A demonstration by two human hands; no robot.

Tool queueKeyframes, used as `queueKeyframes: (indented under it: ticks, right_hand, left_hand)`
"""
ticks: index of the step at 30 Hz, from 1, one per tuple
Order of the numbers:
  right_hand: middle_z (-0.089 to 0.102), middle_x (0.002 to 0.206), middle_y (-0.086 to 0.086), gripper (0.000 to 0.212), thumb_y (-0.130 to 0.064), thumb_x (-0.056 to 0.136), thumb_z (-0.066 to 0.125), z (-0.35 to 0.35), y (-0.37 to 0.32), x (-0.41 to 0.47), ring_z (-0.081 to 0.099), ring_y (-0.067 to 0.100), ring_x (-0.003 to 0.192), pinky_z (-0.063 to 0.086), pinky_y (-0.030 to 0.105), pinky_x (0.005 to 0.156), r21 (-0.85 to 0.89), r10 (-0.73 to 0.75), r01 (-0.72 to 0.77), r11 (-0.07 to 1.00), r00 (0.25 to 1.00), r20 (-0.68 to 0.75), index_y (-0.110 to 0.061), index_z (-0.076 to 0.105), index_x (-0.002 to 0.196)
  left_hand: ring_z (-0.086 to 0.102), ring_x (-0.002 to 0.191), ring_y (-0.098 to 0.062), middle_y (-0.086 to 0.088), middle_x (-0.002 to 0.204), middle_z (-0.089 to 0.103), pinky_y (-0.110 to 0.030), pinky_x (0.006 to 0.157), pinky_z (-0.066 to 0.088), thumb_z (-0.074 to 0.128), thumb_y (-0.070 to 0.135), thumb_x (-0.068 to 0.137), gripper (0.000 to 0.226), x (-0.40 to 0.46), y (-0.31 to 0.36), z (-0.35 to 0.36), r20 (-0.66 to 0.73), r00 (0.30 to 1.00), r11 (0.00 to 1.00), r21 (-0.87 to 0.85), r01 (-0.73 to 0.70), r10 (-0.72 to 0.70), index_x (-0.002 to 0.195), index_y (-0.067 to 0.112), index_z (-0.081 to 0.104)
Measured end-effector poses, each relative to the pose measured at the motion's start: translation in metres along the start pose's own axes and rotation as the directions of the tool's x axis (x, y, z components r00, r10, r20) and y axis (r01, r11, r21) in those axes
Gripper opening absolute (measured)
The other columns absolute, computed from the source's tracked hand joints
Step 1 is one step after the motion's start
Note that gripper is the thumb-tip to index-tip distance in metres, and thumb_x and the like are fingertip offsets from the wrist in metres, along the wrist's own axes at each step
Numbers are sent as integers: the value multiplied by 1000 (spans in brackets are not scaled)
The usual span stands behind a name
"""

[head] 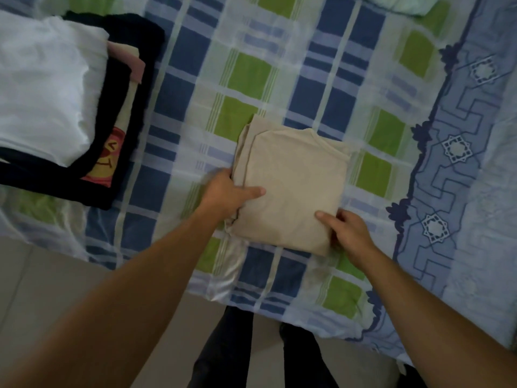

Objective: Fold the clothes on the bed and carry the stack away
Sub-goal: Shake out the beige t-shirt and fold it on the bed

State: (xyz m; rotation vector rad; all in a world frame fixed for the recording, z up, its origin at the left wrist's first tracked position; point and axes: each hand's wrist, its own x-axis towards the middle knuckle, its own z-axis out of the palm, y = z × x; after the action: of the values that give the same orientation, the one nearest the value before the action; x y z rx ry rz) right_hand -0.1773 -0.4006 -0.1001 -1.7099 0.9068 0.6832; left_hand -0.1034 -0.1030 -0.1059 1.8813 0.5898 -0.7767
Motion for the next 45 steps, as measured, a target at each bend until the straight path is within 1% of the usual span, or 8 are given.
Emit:
queueKeyframes:
  ticks: [3,7,13,18,27,31,37,45]
  right_hand:
    - [80,103,-7,59,-56,58,87,14,9,3,76,17,95,61,39,86,66,31,-32,997,999,20,-21,75,105]
    - [78,107,-5,49,-58,67,81,28,15,-4,74,19,100,58,40,93,127,12,-2,992,997,-73,-25,73,102]
    - [71,79,-28,17,-52,93,69,34,21,-51,67,-14,73,49,6,57,171,-57,82,982,988,-146,-35,69,94]
    - [78,101,3,16,-27,93,67,15,16,-109,73,21,88,57,34,73,221,-1,5,975,1000,-17,-19,74,104]
    - [79,91,12,18,-14,93,65,17,-38,-208,77,29,74,58,36,54,254,9,-65,965,976,216,-10,71,109]
    - [76,107,22,32,-5,91,61,54,-78,-239,73,41,96,61,47,73,306,7,-98,947,958,286,-2,64,123]
    - [70,93,17,20,-1,93,54,147,-184,-267,71,25,62,53,32,46,371,-86,-43,928,942,324,-9,64,108]
    - [75,97,7,32,-2,86,59,289,-324,-239,72,24,78,57,34,53,485,-316,189,854,928,196,-15,69,114]
  left_hand:
    - [67,97,-14,0,120,70,-23,68,53,96,41,66,85,5,-6,1,144,983,984,-119,129,-111,138,12,60]
    - [72,91,-13,7,105,75,-23,58,57,90,30,77,62,-7,-21,2,188,967,914,-333,230,-175,133,18,66]
    - [72,88,-14,-4,113,75,-24,61,56,80,26,89,38,-55,-37,10,128,975,919,-331,215,-183,123,11,70]
    - [71,95,-25,-7,110,74,-36,77,59,81,23,86,38,-128,-39,-4,104,966,919,-298,256,-236,120,13,68]
    - [60,122,-44,-21,132,66,-58,104,50,70,10,87,50,-260,-12,-82,192,929,786,-496,370,-317,136,9,60]
    - [60,122,-45,-23,132,66,-48,97,48,67,5,87,46,-285,-1,-143,161,937,756,-555,347,-311,133,3,64]
    - [74,76,-28,-14,99,74,-32,55,57,63,5,90,29,-257,28,-283,101,975,778,-590,217,-196,118,4,69]
    - [76,77,-30,-13,95,77,-43,62,62,73,8,61,50,-131,83,-466,-35,999,849,-526,-52,40,111,9,72]
